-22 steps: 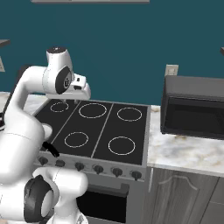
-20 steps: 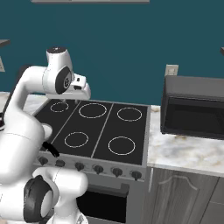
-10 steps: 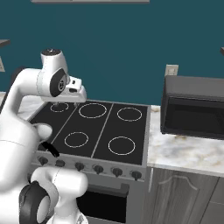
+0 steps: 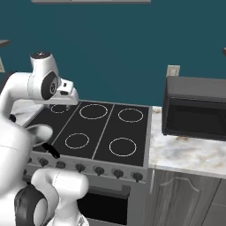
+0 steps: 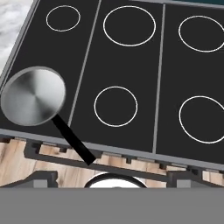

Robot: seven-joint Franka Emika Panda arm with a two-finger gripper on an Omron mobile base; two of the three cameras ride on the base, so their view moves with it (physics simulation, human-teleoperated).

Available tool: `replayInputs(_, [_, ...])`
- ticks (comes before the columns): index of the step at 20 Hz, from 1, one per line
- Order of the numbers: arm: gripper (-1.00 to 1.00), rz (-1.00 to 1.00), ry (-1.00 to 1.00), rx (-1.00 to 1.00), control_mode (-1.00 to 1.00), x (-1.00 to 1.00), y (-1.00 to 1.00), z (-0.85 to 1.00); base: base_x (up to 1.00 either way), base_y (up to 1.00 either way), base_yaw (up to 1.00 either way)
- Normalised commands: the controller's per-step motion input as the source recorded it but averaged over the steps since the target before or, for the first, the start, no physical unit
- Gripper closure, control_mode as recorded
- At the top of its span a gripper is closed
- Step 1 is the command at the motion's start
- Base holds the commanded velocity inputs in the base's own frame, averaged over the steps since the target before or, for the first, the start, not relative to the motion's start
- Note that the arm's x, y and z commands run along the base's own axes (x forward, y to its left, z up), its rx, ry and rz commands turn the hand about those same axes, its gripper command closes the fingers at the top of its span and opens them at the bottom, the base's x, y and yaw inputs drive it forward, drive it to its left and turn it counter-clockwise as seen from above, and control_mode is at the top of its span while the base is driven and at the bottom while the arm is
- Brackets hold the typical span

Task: Pick the croissant and place it on the pan. Then turn on the stove to warm the croissant.

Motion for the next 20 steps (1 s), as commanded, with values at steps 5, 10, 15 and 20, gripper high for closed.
replayInputs(5, [-1.00,0.00,0.00,0.02,-1.00,0.00,0.28,0.00,0.00,0.00,0.00])
replayInputs(10, [-1.00,0.00,0.00,0.03,-1.00,-0.05,0.29,-0.07,0.00,0.00,0.00])
replayInputs(15, [-1.00,0.00,0.00,0.03,-1.00,-0.18,0.30,-0.16,0.00,0.00,0.00])
replayInputs(20, [-1.00,0.00,0.00,0.01,-1.00,-0.26,0.36,-0.20,0.00,0.00,0.00])
